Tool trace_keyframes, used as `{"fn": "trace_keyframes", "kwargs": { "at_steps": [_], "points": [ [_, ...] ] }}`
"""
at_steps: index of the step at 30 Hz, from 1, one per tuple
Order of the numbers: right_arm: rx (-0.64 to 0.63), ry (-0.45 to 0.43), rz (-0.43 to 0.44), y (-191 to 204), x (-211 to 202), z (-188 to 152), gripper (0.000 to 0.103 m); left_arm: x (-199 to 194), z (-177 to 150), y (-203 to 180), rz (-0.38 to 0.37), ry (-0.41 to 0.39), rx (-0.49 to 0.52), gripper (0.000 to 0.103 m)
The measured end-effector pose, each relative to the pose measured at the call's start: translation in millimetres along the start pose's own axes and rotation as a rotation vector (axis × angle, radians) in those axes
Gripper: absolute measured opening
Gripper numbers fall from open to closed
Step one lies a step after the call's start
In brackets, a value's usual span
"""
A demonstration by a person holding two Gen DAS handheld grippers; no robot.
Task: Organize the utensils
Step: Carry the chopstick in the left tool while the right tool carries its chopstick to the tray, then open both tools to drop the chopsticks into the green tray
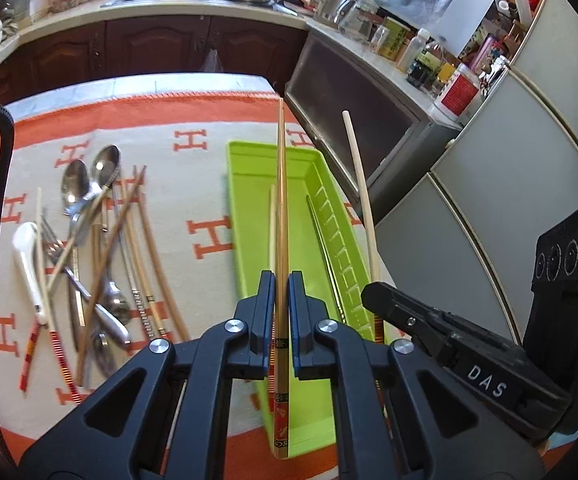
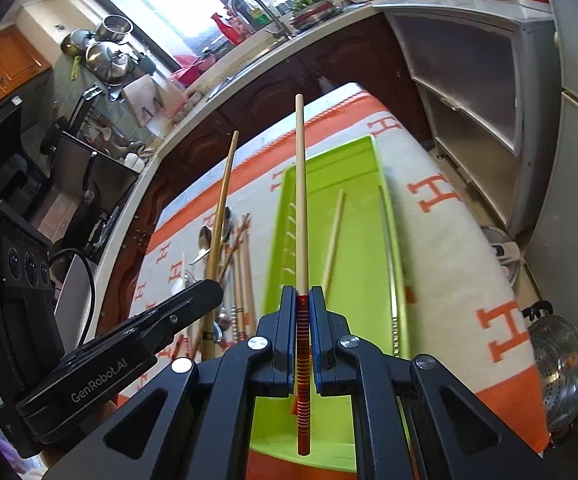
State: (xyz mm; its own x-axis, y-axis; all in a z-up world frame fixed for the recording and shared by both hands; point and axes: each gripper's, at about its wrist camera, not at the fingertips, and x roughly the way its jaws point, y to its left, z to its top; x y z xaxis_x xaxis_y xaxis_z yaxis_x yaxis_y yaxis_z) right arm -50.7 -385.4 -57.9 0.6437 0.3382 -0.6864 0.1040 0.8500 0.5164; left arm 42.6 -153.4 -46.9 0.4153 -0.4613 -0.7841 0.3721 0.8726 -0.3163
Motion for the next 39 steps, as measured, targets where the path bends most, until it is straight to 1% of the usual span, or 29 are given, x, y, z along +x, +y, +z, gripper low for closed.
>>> {"fn": "trace_keyframes", "kwargs": {
  "at_steps": [5, 9, 12, 14, 19, 21, 23, 29, 32, 34, 39],
  "points": [
    [0.015, 0.040, -0.038, -21.9, 14.2, 0.1, 0.006, 36.4, 0.4, -4.2, 0.012, 0.057, -0.006, 0.005],
    [0.020, 0.070, -0.057, -39.8, 24.7, -0.1, 0.006, 56.1, -1.9, -0.1, 0.024, 0.093, -0.009, 0.005],
    [0.018, 0.080, -0.068, -42.5, 38.6, 1.5, 0.006, 64.9, -0.7, 0.9, 0.034, 0.102, -0.010, 0.005],
    [0.015, 0.087, -0.068, -44.0, 44.1, 2.4, 0.007, 67.7, 0.1, 0.2, 0.051, 0.093, -0.002, 0.005],
    [0.001, 0.073, -0.091, -28.4, 61.0, 7.2, 0.011, 65.8, 0.4, -0.8, 0.061, 0.089, 0.015, 0.006],
    [-0.001, 0.067, -0.093, -27.4, 62.4, 8.3, 0.016, 64.7, 0.0, 1.2, 0.068, 0.095, 0.009, 0.006],
    [-0.004, 0.060, -0.095, -25.0, 61.7, 8.5, 0.019, 62.3, -1.4, 4.0, 0.073, 0.098, 0.003, 0.006],
    [-0.015, 0.064, -0.098, -18.1, 65.8, 6.7, 0.020, 51.7, -4.7, 12.6, 0.085, 0.084, -0.008, 0.006],
    [-0.020, 0.066, -0.096, -14.8, 66.3, 4.6, 0.020, 44.8, -6.8, 15.4, 0.075, 0.078, -0.013, 0.006],
    [-0.027, 0.069, -0.095, -11.6, 67.2, 3.0, 0.020, 38.9, -7.8, 16.5, 0.090, 0.064, -0.010, 0.006],
    [-0.051, 0.067, -0.096, -3.0, 66.6, -0.2, 0.020, 22.1, -9.1, 19.8, 0.092, 0.029, -0.010, 0.006]
  ]
}}
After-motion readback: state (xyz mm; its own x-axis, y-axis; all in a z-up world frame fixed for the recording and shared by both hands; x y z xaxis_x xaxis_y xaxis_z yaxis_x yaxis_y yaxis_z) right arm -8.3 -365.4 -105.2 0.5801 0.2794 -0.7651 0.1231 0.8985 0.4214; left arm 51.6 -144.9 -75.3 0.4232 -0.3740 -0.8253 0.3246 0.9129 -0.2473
